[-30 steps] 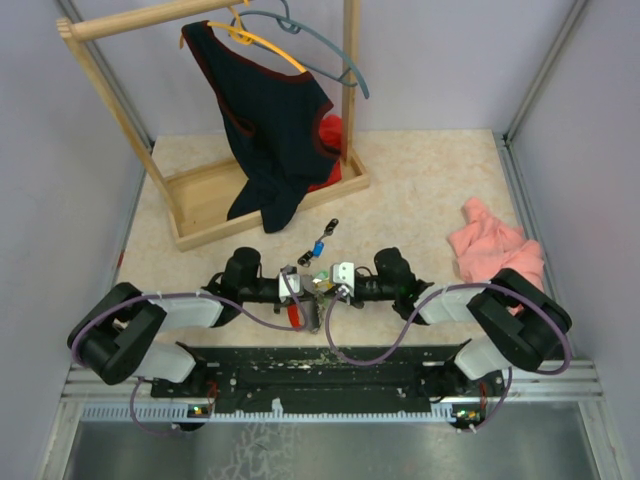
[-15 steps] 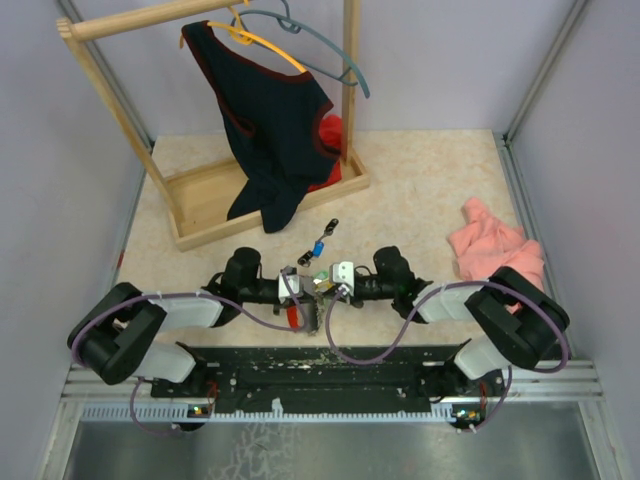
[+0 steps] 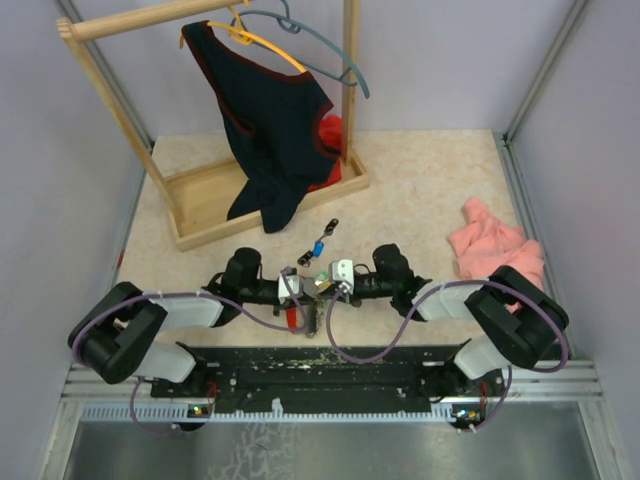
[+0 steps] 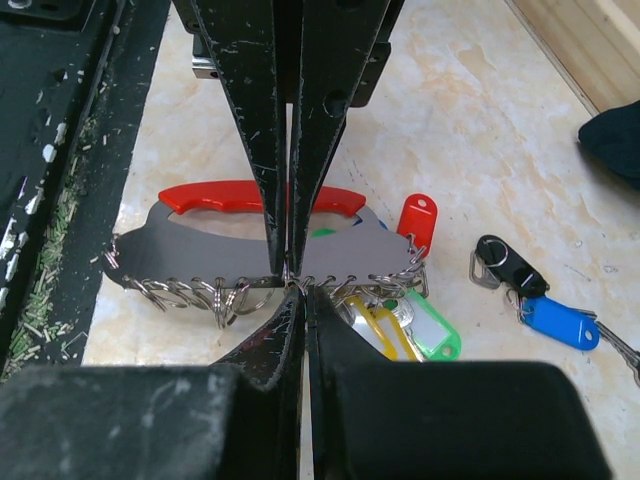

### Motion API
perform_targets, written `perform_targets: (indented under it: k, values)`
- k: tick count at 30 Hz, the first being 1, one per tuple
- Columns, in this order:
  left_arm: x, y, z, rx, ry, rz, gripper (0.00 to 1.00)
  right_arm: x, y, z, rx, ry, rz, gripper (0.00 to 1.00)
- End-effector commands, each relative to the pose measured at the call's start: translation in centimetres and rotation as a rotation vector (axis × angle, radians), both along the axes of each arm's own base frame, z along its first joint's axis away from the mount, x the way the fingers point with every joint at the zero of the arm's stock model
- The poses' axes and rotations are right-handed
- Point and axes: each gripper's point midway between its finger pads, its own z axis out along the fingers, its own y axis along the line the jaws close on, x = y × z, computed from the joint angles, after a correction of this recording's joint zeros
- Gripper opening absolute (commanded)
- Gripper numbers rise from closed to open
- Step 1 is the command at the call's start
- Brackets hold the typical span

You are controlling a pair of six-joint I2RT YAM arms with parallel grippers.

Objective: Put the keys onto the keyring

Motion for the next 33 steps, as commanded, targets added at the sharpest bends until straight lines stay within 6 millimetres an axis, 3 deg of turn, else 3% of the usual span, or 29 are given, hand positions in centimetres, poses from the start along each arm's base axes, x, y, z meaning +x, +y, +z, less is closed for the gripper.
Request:
perform_targets:
  k: [1, 16, 33]
  values:
    - [0.2, -0.9, 2.2, -0.074, -0.062, -0.024, 0.01, 0.5, 1.3, 2.6, 0.078, -0.036, 0.026, 0.00]
    - [0.6, -0.7, 3.1, -0.110, -0.071, 0.022, 0.01, 0.9, 1.3, 1.1, -0.020, -0.031, -0.051, 0.00]
    - [1.3, -0.3, 3.4, -0.125, -0.043, 0.077, 0.01, 1.0, 0.9, 1.2, -0.027, -0.097, -0.108, 0.00]
